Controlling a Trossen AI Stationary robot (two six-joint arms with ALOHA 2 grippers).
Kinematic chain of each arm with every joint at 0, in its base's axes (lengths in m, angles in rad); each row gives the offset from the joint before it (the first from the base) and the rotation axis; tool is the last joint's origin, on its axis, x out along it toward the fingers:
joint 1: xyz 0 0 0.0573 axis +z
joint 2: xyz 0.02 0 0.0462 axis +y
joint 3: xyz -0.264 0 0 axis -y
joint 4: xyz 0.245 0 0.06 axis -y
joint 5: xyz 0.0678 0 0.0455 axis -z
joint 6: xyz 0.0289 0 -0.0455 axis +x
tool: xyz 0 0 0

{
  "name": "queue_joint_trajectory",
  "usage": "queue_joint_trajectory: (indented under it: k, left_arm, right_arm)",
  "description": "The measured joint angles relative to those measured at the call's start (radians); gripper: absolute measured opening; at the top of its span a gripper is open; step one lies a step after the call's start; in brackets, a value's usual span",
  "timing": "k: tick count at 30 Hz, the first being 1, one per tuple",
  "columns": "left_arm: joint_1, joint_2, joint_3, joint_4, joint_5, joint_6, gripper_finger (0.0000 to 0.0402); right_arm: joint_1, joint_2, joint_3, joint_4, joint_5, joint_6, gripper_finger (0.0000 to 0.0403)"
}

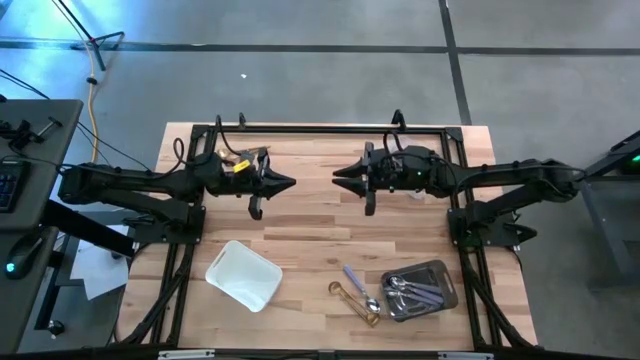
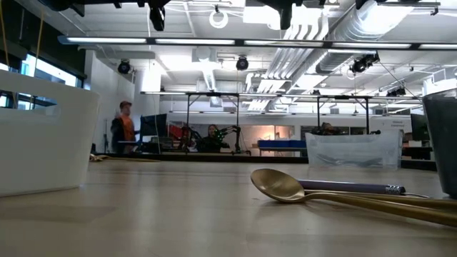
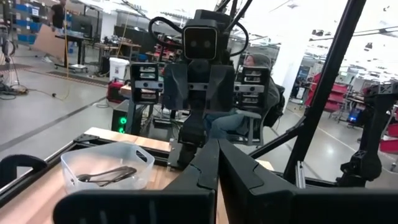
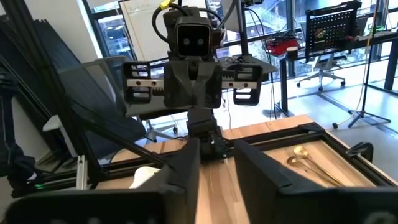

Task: Sort silverware by color (type)
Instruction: Put the violet spoon into the black bin

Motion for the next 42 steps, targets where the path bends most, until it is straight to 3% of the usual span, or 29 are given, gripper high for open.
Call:
queue_joint_trajectory:
  k: [6, 42]
  left_arm:
    - [0.000, 0.000, 0.000, -0.001, 0.000, 0.000, 0.0000]
    - [0.000, 0.000, 0.000, -0.002, -0.001, 0.000, 0.0000]
  right_arm:
    - [-0.005, 0.000, 0.000, -0.001, -0.023, 0.000, 0.0006]
    - [-0.005, 0.000, 0.000, -0.006, -0.066, -0.027, 0.0000]
